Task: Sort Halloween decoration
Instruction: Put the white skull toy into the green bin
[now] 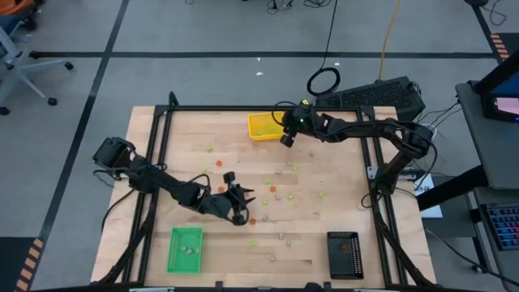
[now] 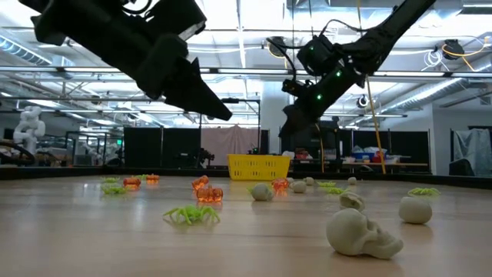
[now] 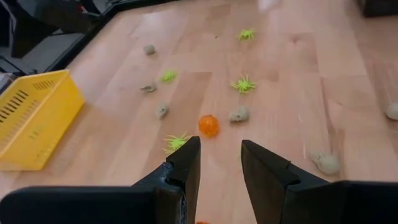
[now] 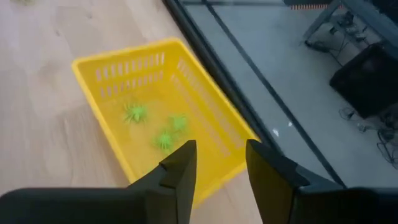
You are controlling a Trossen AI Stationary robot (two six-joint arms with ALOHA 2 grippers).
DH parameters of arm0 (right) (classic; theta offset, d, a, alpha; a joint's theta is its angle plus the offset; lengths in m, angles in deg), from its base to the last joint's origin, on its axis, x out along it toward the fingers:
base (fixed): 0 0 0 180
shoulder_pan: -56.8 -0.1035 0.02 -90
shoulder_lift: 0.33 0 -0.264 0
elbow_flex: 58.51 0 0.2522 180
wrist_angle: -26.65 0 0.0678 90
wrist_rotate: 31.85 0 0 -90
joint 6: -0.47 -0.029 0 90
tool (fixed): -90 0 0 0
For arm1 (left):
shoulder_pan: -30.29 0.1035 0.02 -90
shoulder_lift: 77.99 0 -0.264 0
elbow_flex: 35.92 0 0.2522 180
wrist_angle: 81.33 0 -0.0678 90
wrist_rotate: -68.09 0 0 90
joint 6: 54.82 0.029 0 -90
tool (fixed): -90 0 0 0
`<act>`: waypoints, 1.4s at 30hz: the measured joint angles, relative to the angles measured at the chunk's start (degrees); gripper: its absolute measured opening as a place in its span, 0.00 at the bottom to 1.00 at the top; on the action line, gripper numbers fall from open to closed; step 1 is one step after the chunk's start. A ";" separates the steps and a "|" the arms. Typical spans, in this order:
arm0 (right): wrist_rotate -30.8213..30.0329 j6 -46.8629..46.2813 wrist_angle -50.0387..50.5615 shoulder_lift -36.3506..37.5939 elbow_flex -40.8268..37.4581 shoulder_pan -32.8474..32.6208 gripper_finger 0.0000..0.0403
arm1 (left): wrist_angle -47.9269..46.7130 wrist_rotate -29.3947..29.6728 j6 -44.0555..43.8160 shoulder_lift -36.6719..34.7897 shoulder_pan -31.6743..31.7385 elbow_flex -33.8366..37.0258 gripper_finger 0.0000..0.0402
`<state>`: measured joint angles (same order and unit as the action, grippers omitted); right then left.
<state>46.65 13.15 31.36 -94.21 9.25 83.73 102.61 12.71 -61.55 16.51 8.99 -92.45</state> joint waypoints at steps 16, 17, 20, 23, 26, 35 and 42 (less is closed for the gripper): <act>-1.93 -23.33 26.99 19.86 -2.16 -31.12 0.32 | 4.91 -9.45 4.53 0.00 2.37 -0.92 0.29; -3.88 -22.82 23.62 19.44 -3.70 -33.25 0.32 | 3.26 -9.93 4.23 0.00 2.39 -1.51 0.29; -7.97 -22.45 11.64 17.72 -9.87 -38.41 0.32 | -1.73 -12.33 2.79 0.00 1.56 -3.64 0.29; -8.06 -22.48 -1.69 15.78 -14.64 -42.03 0.32 | -4.15 -15.18 1.12 0.00 -0.43 -5.14 0.29; -8.06 -22.50 -8.06 13.84 -16.71 -44.49 0.32 | -4.55 -16.44 0.39 0.00 -2.98 -5.62 0.29; -8.16 -22.48 -14.81 8.01 -16.83 -46.76 0.32 | 1.89 -16.08 -2.31 4.39 -6.64 -5.68 0.29; -12.03 -21.32 -16.44 7.16 -16.83 -47.32 0.32 | -0.29 -13.01 -3.56 11.51 -5.64 -12.48 0.29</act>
<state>34.63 -8.17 14.92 -87.05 -7.58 36.41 102.31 -0.30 -65.10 28.02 3.35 -104.93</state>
